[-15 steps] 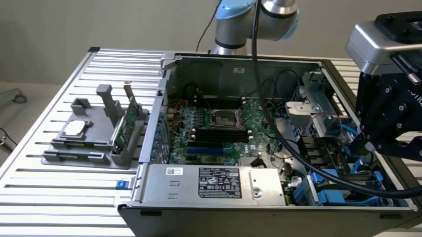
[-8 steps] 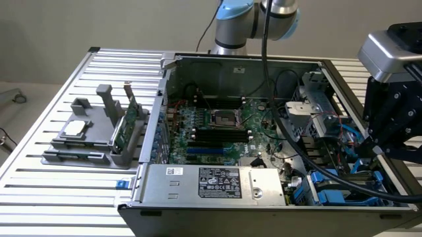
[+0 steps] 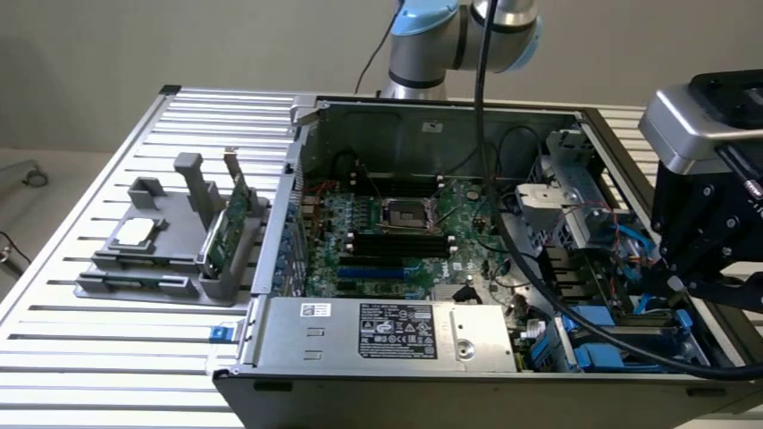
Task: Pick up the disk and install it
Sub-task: 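Insert the disk into the insertion slot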
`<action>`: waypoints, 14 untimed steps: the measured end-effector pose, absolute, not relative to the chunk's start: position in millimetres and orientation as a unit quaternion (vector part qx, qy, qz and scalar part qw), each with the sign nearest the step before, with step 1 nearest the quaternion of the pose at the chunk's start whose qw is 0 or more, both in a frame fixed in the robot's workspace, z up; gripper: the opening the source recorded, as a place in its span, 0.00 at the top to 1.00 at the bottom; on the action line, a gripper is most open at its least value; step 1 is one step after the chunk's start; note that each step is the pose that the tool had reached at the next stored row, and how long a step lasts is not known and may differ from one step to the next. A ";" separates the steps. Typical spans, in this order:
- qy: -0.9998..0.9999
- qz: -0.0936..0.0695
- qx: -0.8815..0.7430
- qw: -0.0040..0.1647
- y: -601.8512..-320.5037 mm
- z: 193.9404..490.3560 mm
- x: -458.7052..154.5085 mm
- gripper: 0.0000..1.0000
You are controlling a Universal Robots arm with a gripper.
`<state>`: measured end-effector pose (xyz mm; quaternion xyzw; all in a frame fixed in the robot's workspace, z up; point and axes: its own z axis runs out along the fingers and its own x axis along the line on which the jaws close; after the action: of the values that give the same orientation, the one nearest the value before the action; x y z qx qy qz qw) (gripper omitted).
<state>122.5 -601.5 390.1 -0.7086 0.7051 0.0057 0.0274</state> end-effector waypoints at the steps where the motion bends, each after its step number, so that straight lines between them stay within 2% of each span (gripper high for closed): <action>1: 0.705 0.006 -0.709 0.028 -601.5 388.1 122.6 0.89; 14: 0.705 0.006 -0.709 0.028 -600.6 364.5 126.5 0.89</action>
<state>126.5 -600.6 364.5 -0.7086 0.7051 0.0058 0.0275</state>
